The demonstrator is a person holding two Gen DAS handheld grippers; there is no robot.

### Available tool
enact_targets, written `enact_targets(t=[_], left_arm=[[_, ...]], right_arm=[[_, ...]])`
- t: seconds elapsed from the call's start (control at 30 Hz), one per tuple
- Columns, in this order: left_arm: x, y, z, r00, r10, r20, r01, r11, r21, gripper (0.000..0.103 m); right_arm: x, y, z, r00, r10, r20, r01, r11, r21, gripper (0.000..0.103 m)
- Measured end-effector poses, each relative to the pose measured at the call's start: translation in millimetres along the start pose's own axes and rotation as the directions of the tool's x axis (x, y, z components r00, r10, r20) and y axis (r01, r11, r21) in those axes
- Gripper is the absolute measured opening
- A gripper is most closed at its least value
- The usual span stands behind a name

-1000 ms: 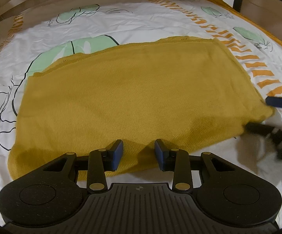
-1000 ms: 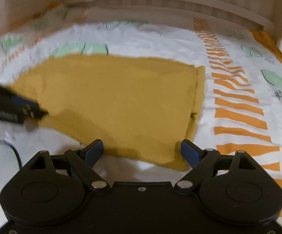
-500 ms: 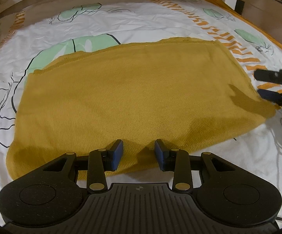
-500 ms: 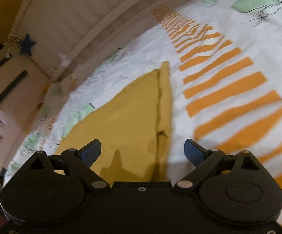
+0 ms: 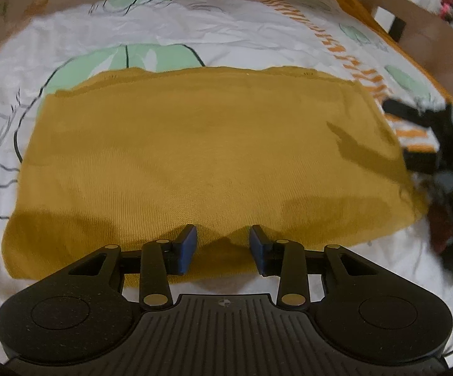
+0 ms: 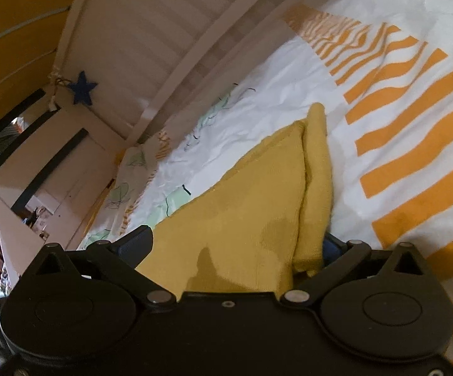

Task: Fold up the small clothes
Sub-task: 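Grasp the sweater's side edge with the right gripper and lift it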

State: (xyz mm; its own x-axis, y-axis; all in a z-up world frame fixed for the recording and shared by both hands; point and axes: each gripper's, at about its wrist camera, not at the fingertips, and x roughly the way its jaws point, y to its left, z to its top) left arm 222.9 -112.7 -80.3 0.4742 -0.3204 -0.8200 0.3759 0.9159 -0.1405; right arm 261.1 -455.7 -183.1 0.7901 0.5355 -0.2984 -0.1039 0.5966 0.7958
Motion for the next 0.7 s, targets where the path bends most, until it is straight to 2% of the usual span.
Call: enact_targets(t=[0.13, 0.3, 0.4, 0.5, 0.7], left_arm=[[-10, 12, 21, 0.998, -0.055, 0.002, 0.055, 0.994, -0.089, 0.035], [-10, 13, 66, 0.997, -0.026, 0.073, 0.035, 0.991, -0.125, 0.035], [5, 11, 93, 0.997, -0.007, 0.082, 0.019, 0.989, -0.149, 0.035], [27, 12, 112, 0.998, 0.006, 0.067, 0.007, 0.981, -0.194, 0.035], [67, 11, 115, 0.998, 0.067, -0.005, -0.067, 0.980, -0.188, 0.035]], right_arm=[[-4, -2, 0, 1.000, 0.023, 0.015, -0.023, 1.000, 0.014, 0.102], [0, 0, 1, 1.000, 0.005, 0.005, -0.005, 1.000, -0.008, 0.103], [-2, -2, 2, 1.000, 0.016, 0.011, -0.016, 1.000, 0.000, 0.103], [-3, -4, 0, 1.000, 0.024, 0.018, -0.024, 1.000, 0.002, 0.102], [-3, -5, 0, 0.999, 0.028, 0.022, -0.028, 1.000, 0.000, 0.102]])
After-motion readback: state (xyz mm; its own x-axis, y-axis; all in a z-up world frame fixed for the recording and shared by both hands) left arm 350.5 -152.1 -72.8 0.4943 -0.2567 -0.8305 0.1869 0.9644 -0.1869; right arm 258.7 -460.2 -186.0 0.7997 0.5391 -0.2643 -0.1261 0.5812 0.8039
